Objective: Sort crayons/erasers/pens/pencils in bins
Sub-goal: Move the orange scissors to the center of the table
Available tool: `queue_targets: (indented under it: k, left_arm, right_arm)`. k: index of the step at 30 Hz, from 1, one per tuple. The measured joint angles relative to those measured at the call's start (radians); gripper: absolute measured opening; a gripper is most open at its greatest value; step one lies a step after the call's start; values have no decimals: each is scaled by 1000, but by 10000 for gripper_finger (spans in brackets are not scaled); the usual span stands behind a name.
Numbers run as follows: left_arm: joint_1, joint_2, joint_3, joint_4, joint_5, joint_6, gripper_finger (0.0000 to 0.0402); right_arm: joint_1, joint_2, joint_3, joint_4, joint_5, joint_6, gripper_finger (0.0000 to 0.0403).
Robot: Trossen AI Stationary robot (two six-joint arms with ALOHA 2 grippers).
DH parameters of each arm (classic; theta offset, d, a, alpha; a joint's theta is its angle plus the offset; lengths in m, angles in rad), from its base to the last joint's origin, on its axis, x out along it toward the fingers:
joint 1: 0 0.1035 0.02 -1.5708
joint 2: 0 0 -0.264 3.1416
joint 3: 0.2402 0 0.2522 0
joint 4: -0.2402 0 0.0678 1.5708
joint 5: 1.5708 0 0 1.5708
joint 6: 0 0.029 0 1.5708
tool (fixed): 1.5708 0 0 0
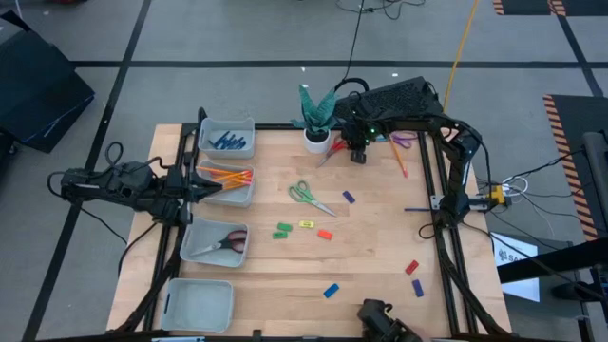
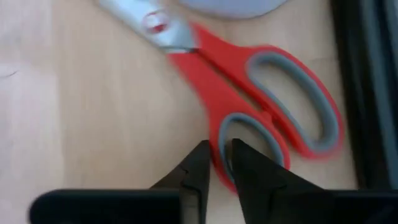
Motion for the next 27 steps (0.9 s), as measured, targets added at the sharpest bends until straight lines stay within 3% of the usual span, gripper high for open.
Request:
queue_targets:
  k: [5, 12, 17, 21, 27]
  left_arm:
    - [0, 0, 0, 0, 0, 0, 28]
    - [0, 0, 0, 0, 0, 0, 28]
    - [0, 0, 0, 0, 0, 0, 28]
    - [0, 0, 0, 0, 0, 0, 28]
    - [0, 0, 0, 0, 0, 0, 28]
  right_arm:
    - [9, -40, -2, -35, 16, -41, 13]
    - [68, -164, -8, -97, 18, -60, 18]
    - [173, -312, -7, -180, 49, -4, 15]
    - [296, -412, -6, -251, 120, 142, 15]
    - [518, -461, -6, -273, 282, 572, 15]
